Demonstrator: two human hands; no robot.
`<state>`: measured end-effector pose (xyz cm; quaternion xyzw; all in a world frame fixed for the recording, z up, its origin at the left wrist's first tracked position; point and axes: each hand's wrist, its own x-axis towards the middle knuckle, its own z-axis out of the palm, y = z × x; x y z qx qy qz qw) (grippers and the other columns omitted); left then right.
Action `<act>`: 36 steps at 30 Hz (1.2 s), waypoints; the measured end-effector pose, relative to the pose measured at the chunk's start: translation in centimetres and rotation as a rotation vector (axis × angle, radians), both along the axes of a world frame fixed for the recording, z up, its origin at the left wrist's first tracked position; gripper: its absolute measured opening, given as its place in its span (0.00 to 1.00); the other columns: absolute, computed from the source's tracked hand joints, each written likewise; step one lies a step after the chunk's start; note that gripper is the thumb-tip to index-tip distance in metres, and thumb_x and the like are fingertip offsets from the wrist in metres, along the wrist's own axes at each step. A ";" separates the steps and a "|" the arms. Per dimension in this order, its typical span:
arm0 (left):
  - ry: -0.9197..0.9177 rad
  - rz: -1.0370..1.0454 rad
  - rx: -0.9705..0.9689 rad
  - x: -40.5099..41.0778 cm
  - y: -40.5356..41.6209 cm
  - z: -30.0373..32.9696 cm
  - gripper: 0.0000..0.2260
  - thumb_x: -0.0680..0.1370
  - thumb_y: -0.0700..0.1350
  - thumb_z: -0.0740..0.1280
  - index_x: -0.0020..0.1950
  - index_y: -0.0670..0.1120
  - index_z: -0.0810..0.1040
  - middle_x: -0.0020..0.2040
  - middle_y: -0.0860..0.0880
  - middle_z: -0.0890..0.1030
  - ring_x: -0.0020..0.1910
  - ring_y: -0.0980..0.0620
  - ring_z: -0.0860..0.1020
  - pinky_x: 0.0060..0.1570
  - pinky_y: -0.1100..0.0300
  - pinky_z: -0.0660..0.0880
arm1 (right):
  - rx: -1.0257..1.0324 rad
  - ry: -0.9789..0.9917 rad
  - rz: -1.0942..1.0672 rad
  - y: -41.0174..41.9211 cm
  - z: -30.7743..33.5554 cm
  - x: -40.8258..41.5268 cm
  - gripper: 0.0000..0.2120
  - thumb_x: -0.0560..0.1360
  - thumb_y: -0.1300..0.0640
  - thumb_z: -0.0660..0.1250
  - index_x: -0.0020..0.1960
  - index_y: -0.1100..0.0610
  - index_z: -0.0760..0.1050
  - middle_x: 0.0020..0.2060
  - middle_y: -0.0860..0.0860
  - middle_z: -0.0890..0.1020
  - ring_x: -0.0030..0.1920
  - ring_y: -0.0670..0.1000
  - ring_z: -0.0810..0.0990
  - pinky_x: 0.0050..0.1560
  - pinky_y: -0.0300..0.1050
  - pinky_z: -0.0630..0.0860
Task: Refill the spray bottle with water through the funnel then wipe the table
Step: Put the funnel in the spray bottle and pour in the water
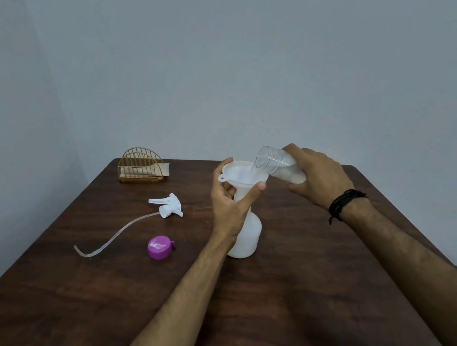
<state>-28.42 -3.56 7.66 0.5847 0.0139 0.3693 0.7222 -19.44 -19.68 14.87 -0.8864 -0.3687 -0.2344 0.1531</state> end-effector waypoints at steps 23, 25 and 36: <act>-0.044 0.026 -0.012 0.7 -0.3 -0.6 0.32 0.71 0.38 0.77 0.72 0.45 0.68 0.62 0.47 0.77 0.57 0.57 0.80 0.52 0.61 0.79 | -0.093 -0.065 -0.045 -0.7 1.6 -0.1 0.23 0.72 0.57 0.70 0.64 0.50 0.68 0.46 0.49 0.77 0.41 0.53 0.74 0.39 0.46 0.67; -0.047 0.023 -0.009 0.8 -0.5 -0.6 0.34 0.70 0.43 0.78 0.72 0.46 0.68 0.62 0.47 0.77 0.58 0.56 0.80 0.53 0.61 0.79 | -0.094 -0.068 -0.043 -0.7 1.6 -0.1 0.23 0.72 0.57 0.71 0.64 0.50 0.68 0.46 0.49 0.77 0.41 0.52 0.73 0.39 0.46 0.67; -0.037 0.010 0.006 1.3 -1.1 -0.8 0.32 0.71 0.40 0.77 0.72 0.45 0.68 0.61 0.49 0.78 0.56 0.59 0.80 0.52 0.62 0.79 | -0.124 -0.069 -0.065 -1.4 1.7 0.1 0.25 0.71 0.59 0.71 0.65 0.50 0.68 0.47 0.49 0.77 0.41 0.52 0.72 0.38 0.46 0.66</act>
